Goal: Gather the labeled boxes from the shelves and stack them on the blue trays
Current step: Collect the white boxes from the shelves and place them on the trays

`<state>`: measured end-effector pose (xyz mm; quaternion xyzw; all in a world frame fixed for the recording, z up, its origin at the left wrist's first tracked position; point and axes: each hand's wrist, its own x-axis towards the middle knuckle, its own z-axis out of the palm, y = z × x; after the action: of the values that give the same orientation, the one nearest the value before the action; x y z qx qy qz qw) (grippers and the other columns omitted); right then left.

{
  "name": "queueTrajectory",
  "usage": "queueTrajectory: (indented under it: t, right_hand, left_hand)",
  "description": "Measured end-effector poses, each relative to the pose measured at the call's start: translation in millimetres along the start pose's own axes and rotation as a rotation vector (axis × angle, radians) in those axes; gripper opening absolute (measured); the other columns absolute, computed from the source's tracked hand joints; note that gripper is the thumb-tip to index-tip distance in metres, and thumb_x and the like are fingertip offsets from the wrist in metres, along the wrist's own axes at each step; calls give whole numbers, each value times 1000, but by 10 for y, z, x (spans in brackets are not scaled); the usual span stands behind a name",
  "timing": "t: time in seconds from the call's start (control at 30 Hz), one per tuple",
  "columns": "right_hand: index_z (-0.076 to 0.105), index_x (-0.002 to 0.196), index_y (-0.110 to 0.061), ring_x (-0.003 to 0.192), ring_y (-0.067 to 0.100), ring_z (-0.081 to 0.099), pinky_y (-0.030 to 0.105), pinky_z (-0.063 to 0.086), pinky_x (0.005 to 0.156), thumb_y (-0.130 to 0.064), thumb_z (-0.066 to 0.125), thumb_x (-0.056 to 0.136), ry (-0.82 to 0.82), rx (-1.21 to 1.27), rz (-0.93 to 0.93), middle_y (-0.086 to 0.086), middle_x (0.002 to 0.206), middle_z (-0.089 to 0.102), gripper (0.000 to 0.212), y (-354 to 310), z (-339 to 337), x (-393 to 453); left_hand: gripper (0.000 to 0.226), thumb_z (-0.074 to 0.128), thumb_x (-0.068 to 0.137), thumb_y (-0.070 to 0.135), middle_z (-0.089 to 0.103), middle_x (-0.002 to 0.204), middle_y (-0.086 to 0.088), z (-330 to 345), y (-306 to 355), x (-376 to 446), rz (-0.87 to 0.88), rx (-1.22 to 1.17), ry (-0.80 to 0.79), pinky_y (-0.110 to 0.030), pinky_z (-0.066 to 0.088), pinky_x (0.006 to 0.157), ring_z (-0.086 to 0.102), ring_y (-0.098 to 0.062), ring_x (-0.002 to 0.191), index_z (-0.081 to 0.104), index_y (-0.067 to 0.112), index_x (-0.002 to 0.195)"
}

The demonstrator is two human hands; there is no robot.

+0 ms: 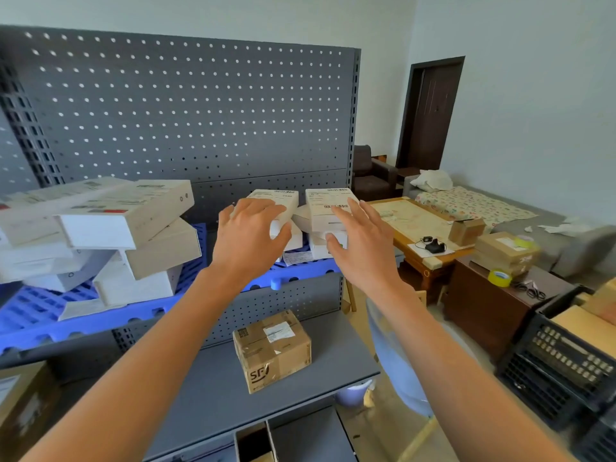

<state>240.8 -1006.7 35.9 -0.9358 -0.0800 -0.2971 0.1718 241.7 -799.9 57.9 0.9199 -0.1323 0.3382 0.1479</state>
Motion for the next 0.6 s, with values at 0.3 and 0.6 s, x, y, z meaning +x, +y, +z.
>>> queueTrajectory:
  t: [0.3,0.6]
  right_hand:
    - [55,141,-18,136,25,45,45,44,107,-30,57,99,-4,88,-23,4,146,54,44,-482,-121,-517]
    - [57,138,-23,128,20,51,39,50,94,-33,55,100,-131,224,-94,-3,136,61,39,-1764,42,-1148]
  left_hand:
    - [38,63,95,34,68,127,-2,-523,-195,-573,12,-39,-34,-48,49,95,59,-28,118,67,18,129]
    - [37,65,94,31,69,125,-2,-1207,-819,-1613,-80,-34,-82,-47,46,93,58,-30,120,67,17,128]
